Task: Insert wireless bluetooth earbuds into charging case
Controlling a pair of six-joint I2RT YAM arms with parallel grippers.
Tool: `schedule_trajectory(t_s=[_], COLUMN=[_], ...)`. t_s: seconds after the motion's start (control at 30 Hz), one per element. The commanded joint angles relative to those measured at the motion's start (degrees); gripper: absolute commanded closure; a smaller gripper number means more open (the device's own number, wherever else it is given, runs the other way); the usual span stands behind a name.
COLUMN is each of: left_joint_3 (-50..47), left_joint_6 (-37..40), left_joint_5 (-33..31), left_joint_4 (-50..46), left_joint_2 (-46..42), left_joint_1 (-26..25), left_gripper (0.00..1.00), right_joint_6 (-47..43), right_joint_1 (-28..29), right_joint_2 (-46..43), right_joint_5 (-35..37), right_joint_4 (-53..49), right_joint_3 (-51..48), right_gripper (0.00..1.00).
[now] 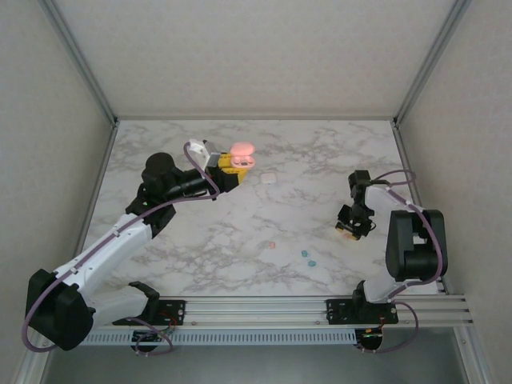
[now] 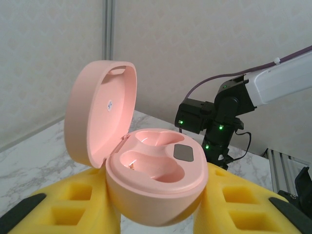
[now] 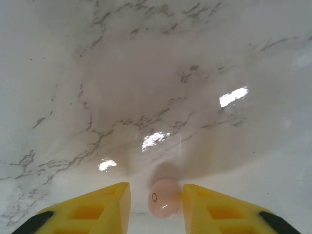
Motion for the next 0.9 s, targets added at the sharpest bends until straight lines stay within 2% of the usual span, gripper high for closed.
schedule_trajectory(t_s=[0.0, 0.87], left_joint_3=[1.0, 1.5], left_joint_6=[0.5, 0.5], left_joint_5=[-0.4, -0.7], left_joint_4=[0.4, -0.2], left_joint_2=[-0.8, 0.1], left_joint_1=[-0.5, -0.5], left_gripper=[0.76, 0.76], right_joint_6=[-0.9, -2.5], right_joint_1=[0.5, 1.5], right_joint_2=[1.2, 4.1], right_joint_5=[1.8, 4.2], right_joint_4=[-1.5, -1.7], right_joint_3=[1.4, 2.0], right_gripper=[0.66, 0.69])
